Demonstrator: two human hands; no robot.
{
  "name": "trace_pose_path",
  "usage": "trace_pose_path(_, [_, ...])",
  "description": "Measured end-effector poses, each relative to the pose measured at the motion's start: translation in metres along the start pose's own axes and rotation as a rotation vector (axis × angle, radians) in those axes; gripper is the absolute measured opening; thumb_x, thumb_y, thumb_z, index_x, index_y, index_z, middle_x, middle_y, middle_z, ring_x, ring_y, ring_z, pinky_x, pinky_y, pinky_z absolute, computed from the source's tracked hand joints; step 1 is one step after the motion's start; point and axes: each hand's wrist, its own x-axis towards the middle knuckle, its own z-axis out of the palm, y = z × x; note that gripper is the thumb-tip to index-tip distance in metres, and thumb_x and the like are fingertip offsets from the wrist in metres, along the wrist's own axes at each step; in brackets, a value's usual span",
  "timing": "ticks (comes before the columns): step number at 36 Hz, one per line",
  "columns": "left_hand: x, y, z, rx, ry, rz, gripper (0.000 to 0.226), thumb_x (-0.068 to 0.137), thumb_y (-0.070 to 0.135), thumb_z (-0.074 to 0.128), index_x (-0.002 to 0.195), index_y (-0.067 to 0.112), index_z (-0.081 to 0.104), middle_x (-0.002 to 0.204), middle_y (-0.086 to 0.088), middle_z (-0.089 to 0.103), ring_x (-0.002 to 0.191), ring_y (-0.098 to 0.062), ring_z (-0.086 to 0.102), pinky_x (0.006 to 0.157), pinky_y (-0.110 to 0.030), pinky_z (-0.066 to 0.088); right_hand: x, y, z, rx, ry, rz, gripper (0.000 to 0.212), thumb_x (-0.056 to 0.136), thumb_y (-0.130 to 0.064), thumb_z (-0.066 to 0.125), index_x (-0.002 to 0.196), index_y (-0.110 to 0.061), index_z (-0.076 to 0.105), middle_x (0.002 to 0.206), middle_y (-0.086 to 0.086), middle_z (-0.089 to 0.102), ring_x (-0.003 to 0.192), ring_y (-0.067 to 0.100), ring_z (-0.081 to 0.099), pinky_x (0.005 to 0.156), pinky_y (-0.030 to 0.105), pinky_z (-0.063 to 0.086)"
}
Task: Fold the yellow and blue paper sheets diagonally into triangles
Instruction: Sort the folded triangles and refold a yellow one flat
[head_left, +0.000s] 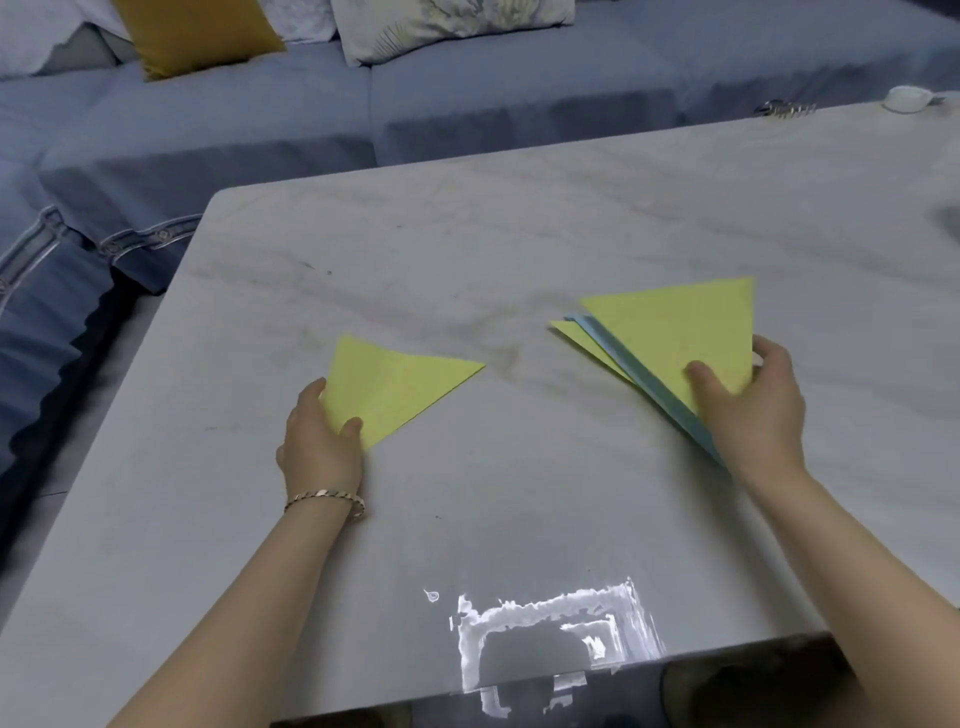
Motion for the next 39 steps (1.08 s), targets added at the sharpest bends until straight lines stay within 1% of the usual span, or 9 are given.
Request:
trace_pose_path(5, [-0.012,0.009,0.004,-0.171,-0.045,0.116,0.039,0.091,0.005,0.042,0.129,0.015,0.042,0.110,-0.009,0.054,0.103,-0.027,0.050,0.077,-0.026,0.033,-0.002,0.015,0.005,-0.423,-0.015,-0.033,0.071,0.083,-0.021,0.062,0.140,-0.005,0.022,0.134,0.023,0.035,0.123,0.038,0.029,0.099,0.048,0.030])
trace_pose_path(12, [-0.035,0.041,0.022,-0.252,-0.248,0.359,0.037,0.091,0.004,0.044,0.125,0.018,0.047,0.103,0.003,0.053,0.095,-0.015,0.047,0.067,-0.016,0.032,-0.041,0.005,0.027,-0.253,-0.217,-0.419,0.036,0.083,-0.007,0.057,0.119,-0.006,0.053,0.130,0.015,0.043,0.124,0.029,0.035,0.103,0.023,0.022])
trace_pose_path(15, [-0.042,0.048,0.032,-0.189,-0.341,0.430,0.039,0.090,0.002,0.045,0.127,0.014,0.047,0.109,-0.001,0.056,0.100,-0.018,0.049,0.074,-0.013,0.032,-0.054,-0.001,0.039,-0.279,-0.346,-0.558,0.038,0.085,-0.021,0.048,0.118,-0.005,0.056,0.130,0.013,0.051,0.123,0.028,0.043,0.102,0.016,0.017])
trace_pose_path(18, [-0.046,0.044,0.043,-0.045,-0.417,0.487,0.046,0.089,0.003,0.049,0.133,0.012,0.041,0.125,-0.012,0.052,0.115,-0.026,0.048,0.087,-0.015,0.029,-0.067,-0.001,0.051,-0.377,-0.573,-0.714,0.064,0.084,-0.044,0.024,0.133,-0.008,0.042,0.143,0.010,0.039,0.136,0.024,0.030,0.108,0.020,0.010])
trace_pose_path(22, [-0.056,0.028,0.051,0.171,-0.321,0.604,0.051,0.081,0.001,0.056,0.131,0.003,0.045,0.129,-0.025,0.047,0.118,-0.040,0.046,0.102,-0.044,0.037,-0.080,0.012,0.066,-0.573,-0.807,-0.816,0.076,0.085,-0.060,0.004,0.143,-0.014,0.023,0.153,0.003,0.018,0.142,0.019,0.011,0.112,0.023,-0.003])
trace_pose_path(26, [-0.074,0.021,0.047,0.310,-0.522,0.716,0.064,0.088,0.040,0.013,0.143,0.009,0.018,0.154,-0.007,0.010,0.142,-0.016,0.003,0.112,-0.024,0.002,-0.088,0.023,0.071,-0.768,-0.728,-0.862,0.070,0.093,-0.053,0.006,0.134,-0.010,0.041,0.142,0.008,0.041,0.132,0.024,0.036,0.107,0.034,0.015])
trace_pose_path(31, [-0.084,0.007,0.043,0.519,-0.572,0.764,0.091,0.067,0.062,-0.029,0.144,0.020,-0.007,0.142,0.012,-0.024,0.133,-0.008,-0.028,0.111,-0.026,-0.017,-0.090,0.025,0.070,-0.738,-0.744,-0.892,0.072,0.092,-0.058,0.011,0.140,-0.007,0.030,0.148,0.008,0.030,0.138,0.021,0.021,0.109,0.033,0.007])
trace_pose_path(36, [-0.086,0.005,0.044,0.541,-0.539,0.742,0.089,0.069,0.059,-0.029,0.145,0.022,-0.002,0.144,0.013,-0.017,0.135,-0.013,-0.022,0.109,-0.031,-0.016,-0.086,0.030,0.058,-0.789,-0.744,-0.942,0.077,0.090,-0.062,0.013,0.139,-0.005,0.031,0.148,0.009,0.027,0.137,0.023,0.023,0.107,0.031,0.009])
trace_pose_path(39, [-0.085,0.009,0.041,0.597,-0.529,0.744,0.075,0.088,0.052,-0.012,0.143,0.017,0.025,0.150,0.005,0.017,0.140,-0.019,0.018,0.109,-0.035,0.004,-0.081,0.035,0.045,-0.857,-0.716,-0.925,0.076,0.091,-0.061,0.015,0.139,-0.005,0.032,0.147,0.009,0.028,0.136,0.023,0.026,0.107,0.030,0.010])
